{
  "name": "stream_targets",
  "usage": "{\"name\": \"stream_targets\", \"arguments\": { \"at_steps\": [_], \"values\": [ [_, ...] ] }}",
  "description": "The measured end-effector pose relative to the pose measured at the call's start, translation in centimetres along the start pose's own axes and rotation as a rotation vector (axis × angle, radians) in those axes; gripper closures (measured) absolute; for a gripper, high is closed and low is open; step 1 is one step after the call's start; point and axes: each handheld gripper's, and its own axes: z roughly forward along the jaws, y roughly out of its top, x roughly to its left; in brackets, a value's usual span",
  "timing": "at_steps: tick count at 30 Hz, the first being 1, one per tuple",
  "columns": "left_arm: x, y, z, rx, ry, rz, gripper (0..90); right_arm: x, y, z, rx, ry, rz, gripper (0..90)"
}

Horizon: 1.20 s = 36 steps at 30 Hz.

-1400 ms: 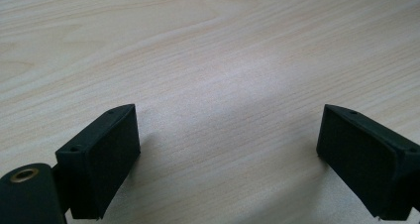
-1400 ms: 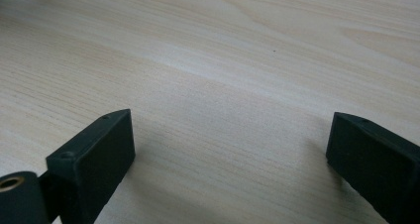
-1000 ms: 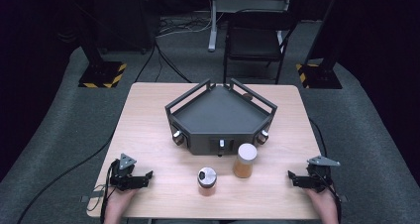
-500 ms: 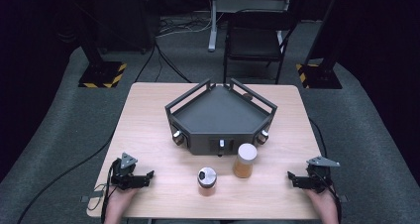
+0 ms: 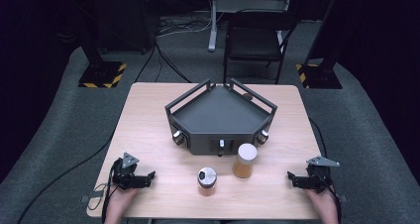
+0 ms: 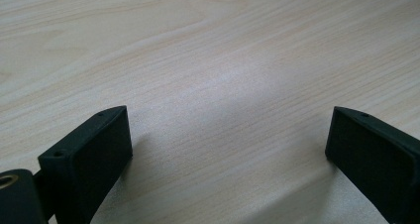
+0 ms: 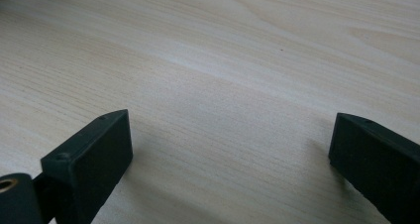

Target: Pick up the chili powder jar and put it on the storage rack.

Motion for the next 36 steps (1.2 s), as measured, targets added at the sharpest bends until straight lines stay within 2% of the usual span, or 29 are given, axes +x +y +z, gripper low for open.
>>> {"name": "stream_targets", "arguments": {
  "at_steps": [13,21,28,36],
  "values": [
    [0.2,-0.1,-0.1,-0.014,-0.037,0.002,5.7,0.0,0.0,0.0,0.0,0.0,0.0,2.0],
    [-0.4,0.1,-0.3,-0.02,-0.043,0.029,6.0,0.0,0.0,0.0,0.0,0.0,0.0,1.9],
    [-0.5,0.2,-0.4,-0.038,-0.069,0.043,6.3,0.0,0.0,0.0,0.0,0.0,0.0,2.0],
    [-1.1,0.4,-0.8,-0.057,-0.081,0.1,6.5,0.0,0.0,0.0,0.0,0.0,0.0,2.0]
  ]
}}
